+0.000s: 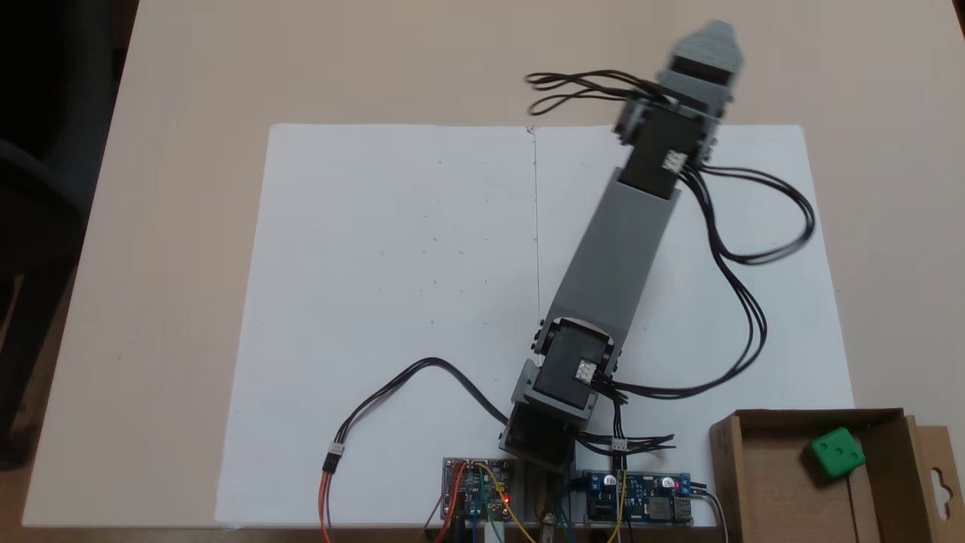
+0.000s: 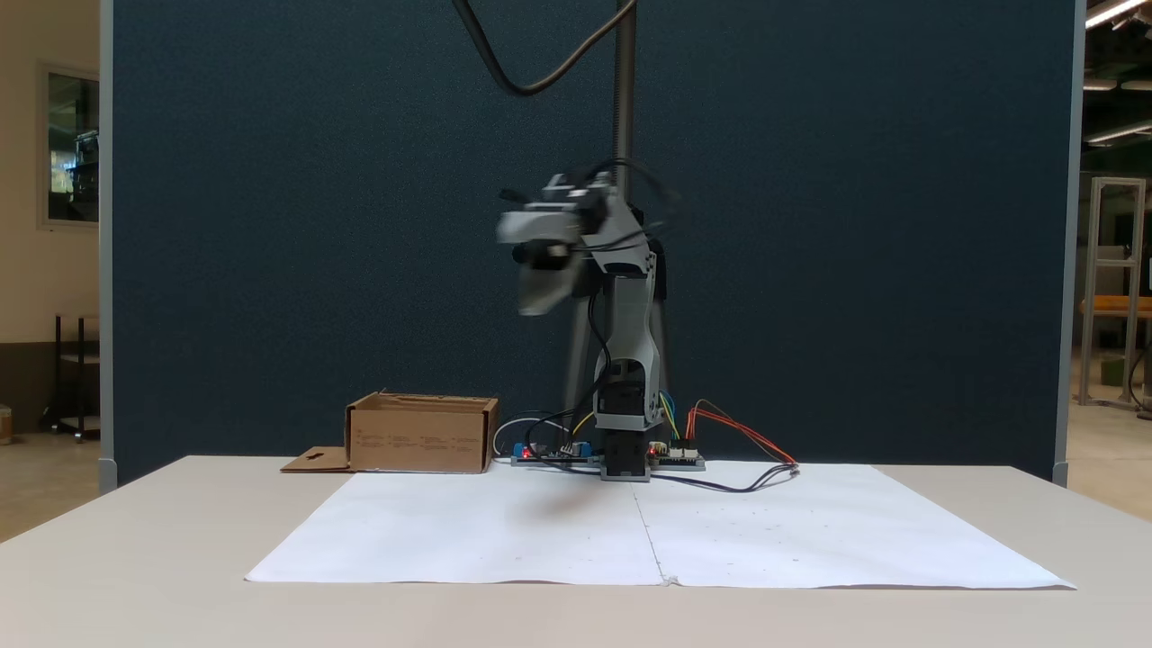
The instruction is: Grasp a green dice and put it in the bin.
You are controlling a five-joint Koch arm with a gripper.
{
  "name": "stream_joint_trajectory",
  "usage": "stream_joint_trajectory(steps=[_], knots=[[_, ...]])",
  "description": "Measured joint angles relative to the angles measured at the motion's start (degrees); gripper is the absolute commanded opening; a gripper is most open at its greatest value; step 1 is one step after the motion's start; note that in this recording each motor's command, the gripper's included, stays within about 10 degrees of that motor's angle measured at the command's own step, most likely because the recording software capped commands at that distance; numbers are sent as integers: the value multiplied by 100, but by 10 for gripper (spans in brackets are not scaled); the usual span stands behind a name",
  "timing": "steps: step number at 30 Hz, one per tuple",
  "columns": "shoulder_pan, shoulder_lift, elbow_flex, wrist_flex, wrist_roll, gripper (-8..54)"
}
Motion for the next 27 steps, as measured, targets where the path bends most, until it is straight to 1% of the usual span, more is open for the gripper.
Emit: stream_joint_trajectory(steps=[3,9,14,17,23,27], knots=[[-905,114,0,0,97,434],[-2109,255,0,0,290,434],[-2347,352,0,-9,290,434],[-2347,431,132,-483,299,434],[-2215,1204,1573,-1406,299,436],[-1881,1723,2997,-1960,299,439]])
